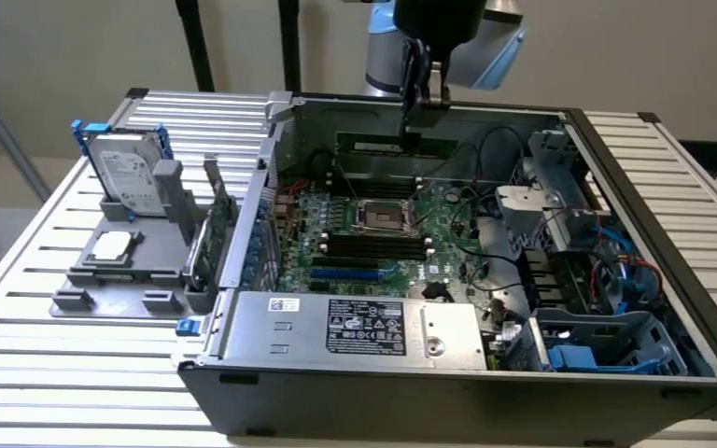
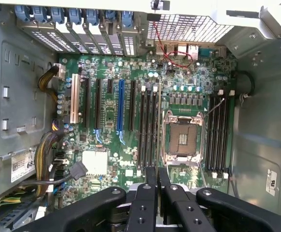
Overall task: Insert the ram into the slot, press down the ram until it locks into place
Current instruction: 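Insert the ram into the slot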
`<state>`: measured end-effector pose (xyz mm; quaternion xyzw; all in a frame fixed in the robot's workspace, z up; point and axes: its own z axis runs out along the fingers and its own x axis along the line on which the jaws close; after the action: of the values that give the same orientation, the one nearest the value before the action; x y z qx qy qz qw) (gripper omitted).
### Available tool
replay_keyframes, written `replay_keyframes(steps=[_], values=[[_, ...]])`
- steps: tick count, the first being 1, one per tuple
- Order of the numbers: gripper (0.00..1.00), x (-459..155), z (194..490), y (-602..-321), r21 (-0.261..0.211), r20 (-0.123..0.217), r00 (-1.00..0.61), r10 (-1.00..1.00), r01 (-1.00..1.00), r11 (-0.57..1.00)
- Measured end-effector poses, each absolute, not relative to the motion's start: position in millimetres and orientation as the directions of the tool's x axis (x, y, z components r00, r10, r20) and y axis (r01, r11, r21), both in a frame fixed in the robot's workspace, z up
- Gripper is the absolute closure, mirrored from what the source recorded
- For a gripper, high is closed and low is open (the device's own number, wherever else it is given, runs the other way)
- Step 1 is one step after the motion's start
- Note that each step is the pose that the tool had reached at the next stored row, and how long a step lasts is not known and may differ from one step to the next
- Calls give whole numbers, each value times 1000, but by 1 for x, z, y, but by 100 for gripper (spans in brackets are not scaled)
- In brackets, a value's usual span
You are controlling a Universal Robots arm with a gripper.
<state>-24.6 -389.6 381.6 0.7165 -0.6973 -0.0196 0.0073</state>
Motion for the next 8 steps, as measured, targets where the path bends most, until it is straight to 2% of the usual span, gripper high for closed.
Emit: replay_keyframes(steps=[8], values=[[87,-25,379,-390,38,-18,27,-999,-999,-28]])
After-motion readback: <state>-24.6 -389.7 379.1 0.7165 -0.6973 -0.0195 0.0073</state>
